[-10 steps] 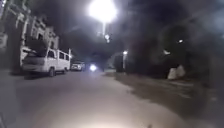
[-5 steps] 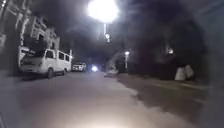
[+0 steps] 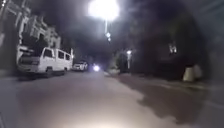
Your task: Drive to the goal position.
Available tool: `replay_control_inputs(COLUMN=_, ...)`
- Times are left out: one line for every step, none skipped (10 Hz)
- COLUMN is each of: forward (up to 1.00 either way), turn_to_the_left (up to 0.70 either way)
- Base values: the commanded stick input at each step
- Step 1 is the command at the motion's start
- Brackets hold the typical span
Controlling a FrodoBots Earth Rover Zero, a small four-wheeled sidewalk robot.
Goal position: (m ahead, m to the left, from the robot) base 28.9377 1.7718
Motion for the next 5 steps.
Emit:
replay_control_inputs(forward=0.7, turn_to_the_left=-0.33)
replay_control_inputs(forward=0.7, turn_to_the_left=-0.33)
replay_control_inputs(forward=0.7, turn_to_the_left=-0.33)
replay_control_inputs(forward=0.7, turn_to_the_left=-0.33)
replay_control_inputs(forward=0.7, turn_to_the_left=-0.33)
